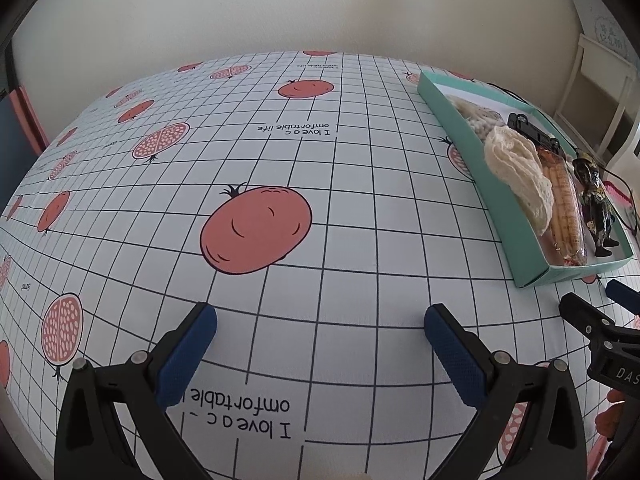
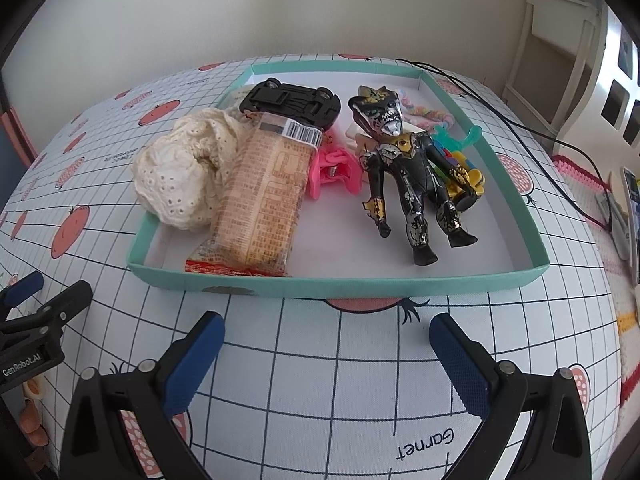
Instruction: Organize objects
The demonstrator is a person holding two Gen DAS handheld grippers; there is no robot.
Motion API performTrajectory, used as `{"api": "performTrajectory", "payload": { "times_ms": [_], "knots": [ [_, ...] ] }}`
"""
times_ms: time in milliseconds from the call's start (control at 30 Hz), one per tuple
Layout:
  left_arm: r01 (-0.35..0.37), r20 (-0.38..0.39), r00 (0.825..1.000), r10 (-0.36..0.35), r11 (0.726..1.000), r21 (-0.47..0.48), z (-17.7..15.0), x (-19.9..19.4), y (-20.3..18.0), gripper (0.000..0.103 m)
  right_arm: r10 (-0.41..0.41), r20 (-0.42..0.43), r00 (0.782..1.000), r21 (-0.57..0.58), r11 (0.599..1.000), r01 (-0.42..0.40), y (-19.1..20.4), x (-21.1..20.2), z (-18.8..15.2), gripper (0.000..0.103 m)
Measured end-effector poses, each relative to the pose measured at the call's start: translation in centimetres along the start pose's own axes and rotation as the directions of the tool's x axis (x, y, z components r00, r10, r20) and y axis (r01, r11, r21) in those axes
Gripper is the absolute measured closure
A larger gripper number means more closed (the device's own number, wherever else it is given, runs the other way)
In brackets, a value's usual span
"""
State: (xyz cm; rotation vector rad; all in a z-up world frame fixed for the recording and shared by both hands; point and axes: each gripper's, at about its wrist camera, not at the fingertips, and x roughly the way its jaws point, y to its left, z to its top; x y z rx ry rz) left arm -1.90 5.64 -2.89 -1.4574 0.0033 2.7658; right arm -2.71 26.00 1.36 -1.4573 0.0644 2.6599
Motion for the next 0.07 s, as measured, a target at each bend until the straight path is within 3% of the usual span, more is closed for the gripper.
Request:
{"api": "performTrajectory", "payload": {
  "times_ms": [67],
  "knots": [
    [0.000,0.006,1.000,0.000,1.000,0.001,-0.07,-0.03,0.01,0.000,0.000,0.002,1.000,0.000,1.000,0.000,0.05,0.02,0.01,0.000]
  ]
}}
